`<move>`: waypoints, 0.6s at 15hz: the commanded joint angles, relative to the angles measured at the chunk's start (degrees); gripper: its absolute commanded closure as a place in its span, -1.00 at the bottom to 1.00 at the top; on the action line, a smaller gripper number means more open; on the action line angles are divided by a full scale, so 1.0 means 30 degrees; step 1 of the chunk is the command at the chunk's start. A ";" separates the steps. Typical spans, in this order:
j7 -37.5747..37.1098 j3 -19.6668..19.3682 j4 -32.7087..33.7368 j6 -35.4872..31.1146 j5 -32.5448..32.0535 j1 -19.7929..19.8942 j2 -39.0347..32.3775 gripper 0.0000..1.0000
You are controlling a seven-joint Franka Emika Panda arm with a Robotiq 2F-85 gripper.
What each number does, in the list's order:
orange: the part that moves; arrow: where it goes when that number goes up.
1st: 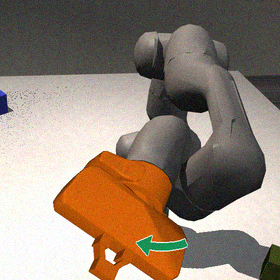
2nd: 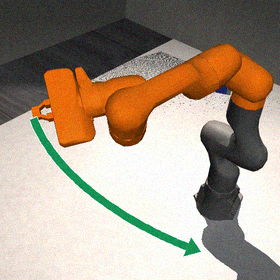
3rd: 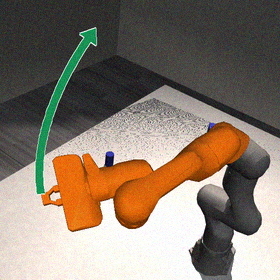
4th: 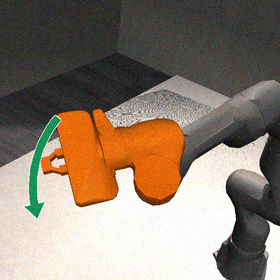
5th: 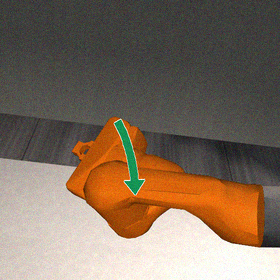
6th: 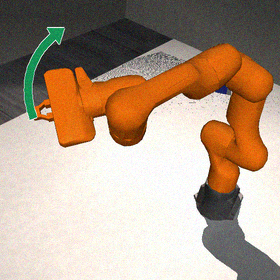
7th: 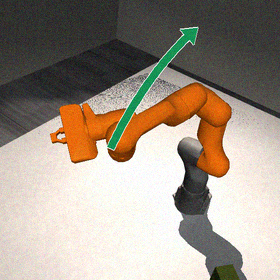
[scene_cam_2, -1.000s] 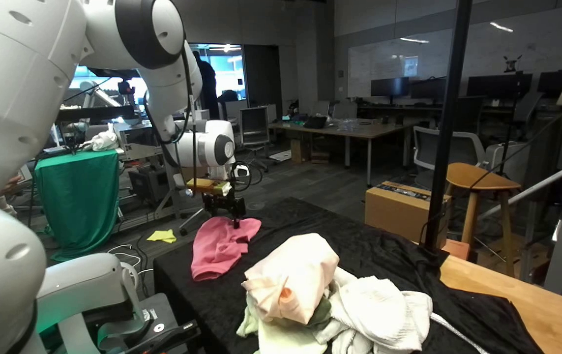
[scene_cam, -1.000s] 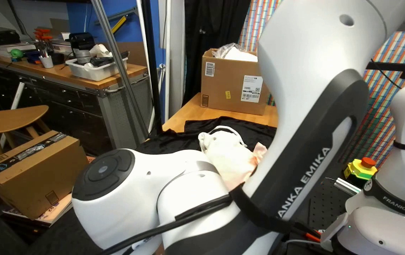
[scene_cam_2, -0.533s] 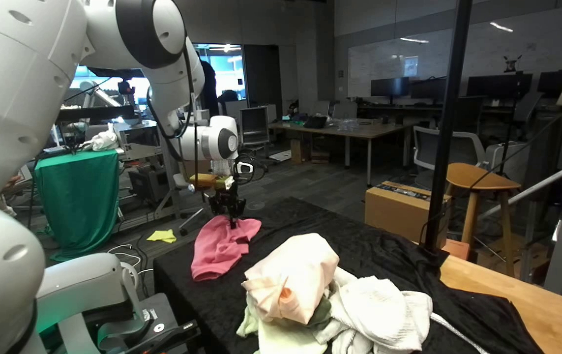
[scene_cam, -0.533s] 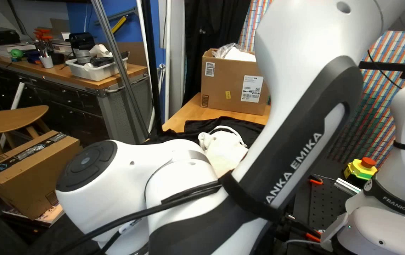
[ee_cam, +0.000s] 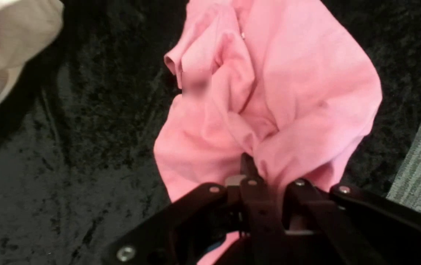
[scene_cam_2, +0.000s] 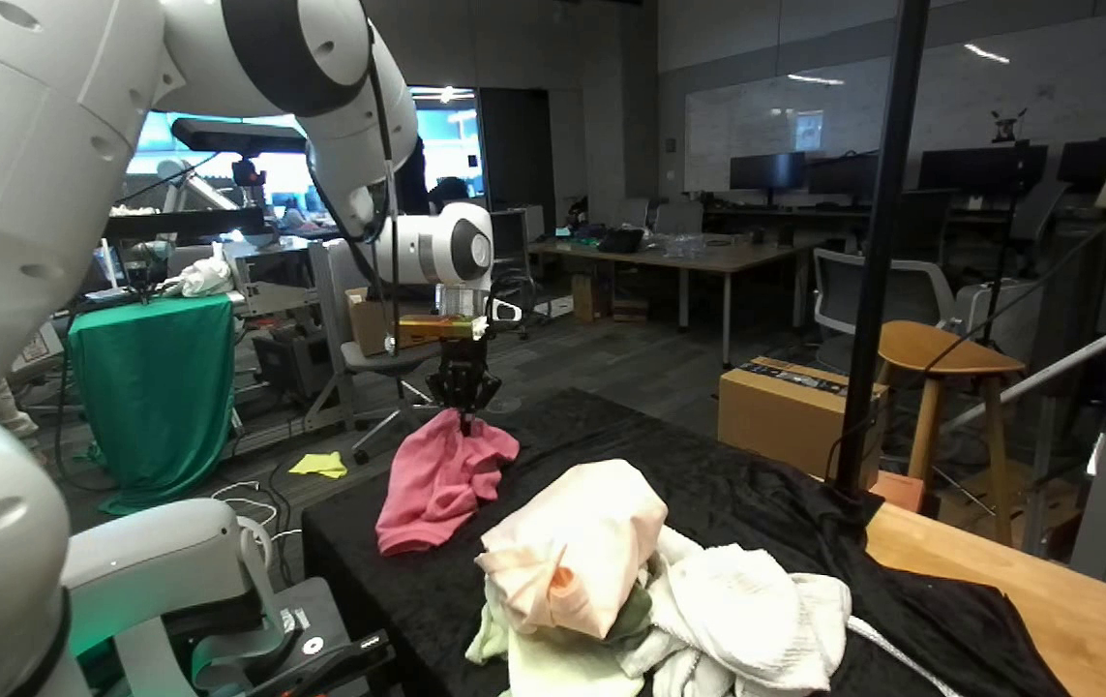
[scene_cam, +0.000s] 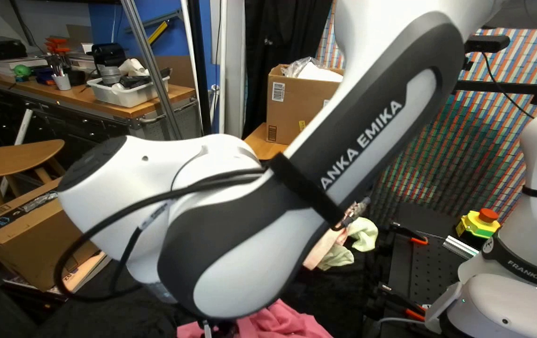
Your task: Pile up the things on the table
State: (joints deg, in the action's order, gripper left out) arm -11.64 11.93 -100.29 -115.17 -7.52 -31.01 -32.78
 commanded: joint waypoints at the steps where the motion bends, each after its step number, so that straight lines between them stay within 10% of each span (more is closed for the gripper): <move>1: 0.1181 0.0147 -0.0061 0.1902 -0.0204 0.1207 0.1837 0.91; 9: 0.2932 -0.0454 -0.2144 0.1866 0.0383 0.4854 0.7152 0.92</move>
State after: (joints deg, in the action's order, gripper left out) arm -5.51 11.08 -101.48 -108.52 -7.99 -20.27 -18.95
